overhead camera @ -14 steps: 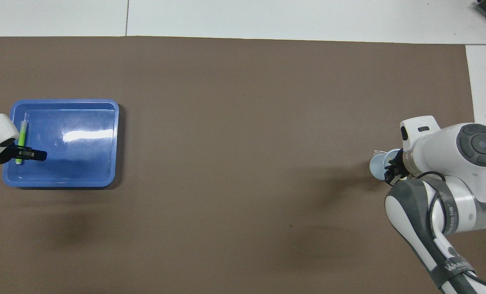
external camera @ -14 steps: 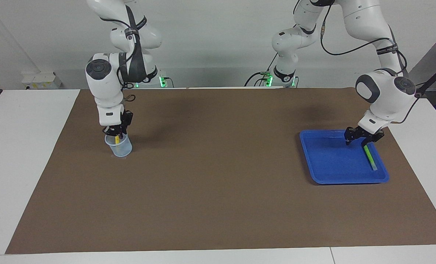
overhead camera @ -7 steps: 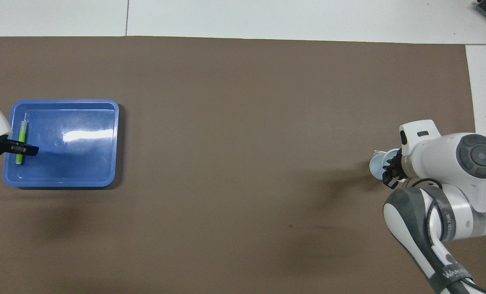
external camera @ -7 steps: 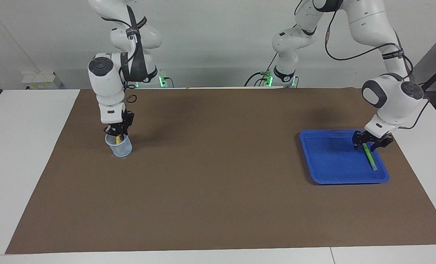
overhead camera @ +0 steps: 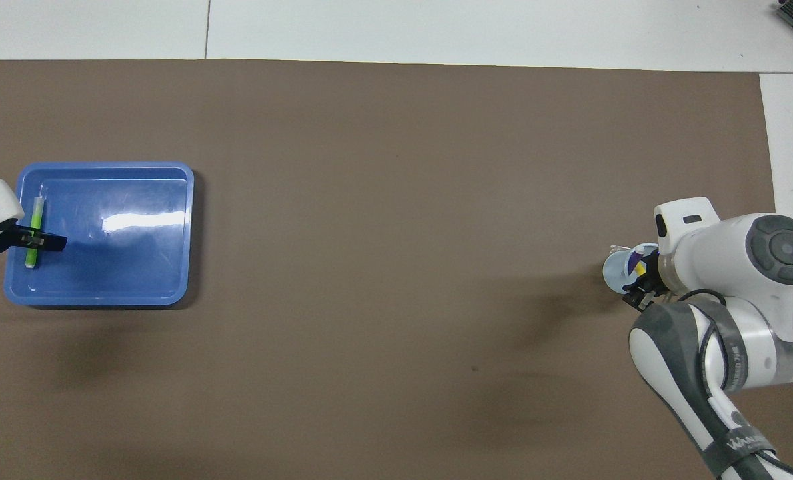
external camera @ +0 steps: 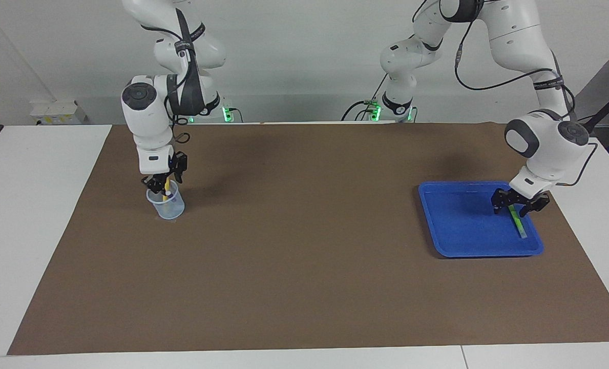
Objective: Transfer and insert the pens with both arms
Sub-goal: 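Insert the purple pen into the cup while the left gripper grasps green pen, then open the right gripper and draw it back from the cup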
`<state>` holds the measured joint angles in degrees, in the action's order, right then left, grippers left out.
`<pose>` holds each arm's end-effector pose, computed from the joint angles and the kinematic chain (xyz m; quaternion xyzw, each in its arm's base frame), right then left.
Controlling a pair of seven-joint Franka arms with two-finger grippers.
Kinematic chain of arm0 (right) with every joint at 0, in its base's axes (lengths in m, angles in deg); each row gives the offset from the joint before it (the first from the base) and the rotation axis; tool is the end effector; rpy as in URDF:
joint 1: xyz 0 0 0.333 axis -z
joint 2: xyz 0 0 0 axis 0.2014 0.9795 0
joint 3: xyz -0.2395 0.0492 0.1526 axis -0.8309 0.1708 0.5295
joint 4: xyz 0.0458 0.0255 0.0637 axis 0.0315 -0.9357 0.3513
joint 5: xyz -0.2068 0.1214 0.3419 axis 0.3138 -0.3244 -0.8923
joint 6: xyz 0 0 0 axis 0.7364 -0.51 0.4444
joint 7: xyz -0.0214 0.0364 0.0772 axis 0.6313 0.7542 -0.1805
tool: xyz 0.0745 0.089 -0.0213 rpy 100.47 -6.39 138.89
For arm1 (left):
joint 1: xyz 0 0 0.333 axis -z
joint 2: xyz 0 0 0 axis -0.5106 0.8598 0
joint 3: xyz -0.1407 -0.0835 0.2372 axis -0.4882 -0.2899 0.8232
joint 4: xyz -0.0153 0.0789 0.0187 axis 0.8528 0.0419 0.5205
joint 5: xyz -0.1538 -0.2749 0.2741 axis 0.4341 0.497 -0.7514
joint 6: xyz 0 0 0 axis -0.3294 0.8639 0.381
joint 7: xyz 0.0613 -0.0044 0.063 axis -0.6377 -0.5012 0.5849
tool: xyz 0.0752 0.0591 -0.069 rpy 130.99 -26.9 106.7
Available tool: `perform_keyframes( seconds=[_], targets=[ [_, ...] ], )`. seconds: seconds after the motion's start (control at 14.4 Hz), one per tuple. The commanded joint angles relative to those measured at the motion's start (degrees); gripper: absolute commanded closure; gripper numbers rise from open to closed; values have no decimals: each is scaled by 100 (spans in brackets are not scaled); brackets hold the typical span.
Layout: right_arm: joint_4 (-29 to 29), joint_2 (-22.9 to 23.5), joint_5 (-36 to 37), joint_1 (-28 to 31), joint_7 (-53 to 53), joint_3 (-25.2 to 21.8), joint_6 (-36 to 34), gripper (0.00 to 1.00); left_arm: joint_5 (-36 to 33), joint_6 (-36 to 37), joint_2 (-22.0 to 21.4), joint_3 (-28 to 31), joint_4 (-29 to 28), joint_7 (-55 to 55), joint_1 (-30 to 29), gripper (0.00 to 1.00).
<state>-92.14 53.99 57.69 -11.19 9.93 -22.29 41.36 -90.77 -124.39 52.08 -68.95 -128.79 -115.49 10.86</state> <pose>0.5272 0.0089 0.3327 0.8911 0.4493 -0.0344 0.0543 0.5914 0.1858 0.2546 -0.9883 0.1420 -0.0435 0.0353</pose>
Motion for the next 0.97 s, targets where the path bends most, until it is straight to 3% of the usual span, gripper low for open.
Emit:
perform_keyframes(
  seconds=[0.0, 0.28, 0.48, 0.76, 0.9],
  targets=[
    [481, -62, -107, 28, 57, 82, -733, 36, -105, -261, 185, -32, 96, -52, -125, 25],
    [1211, -88, -714, 11, 65, 108, -1771, 37, -105, -464, 326, -33, 70, 0, -161, 25],
    [1423, -106, -1240, 2, 353, 291, -2115, 45, -71, -464, 334, -41, 78, 79, -117, 23],
    [1494, -106, -2224, -7, 1907, 775, -2063, 46, -62, -201, 326, -41, 140, 124, -116, 20],
    [1485, -106, -2839, -7, 3179, 1012, -1950, 46, -35, -95, 326, -41, 201, 141, -99, 19]
  ],
)
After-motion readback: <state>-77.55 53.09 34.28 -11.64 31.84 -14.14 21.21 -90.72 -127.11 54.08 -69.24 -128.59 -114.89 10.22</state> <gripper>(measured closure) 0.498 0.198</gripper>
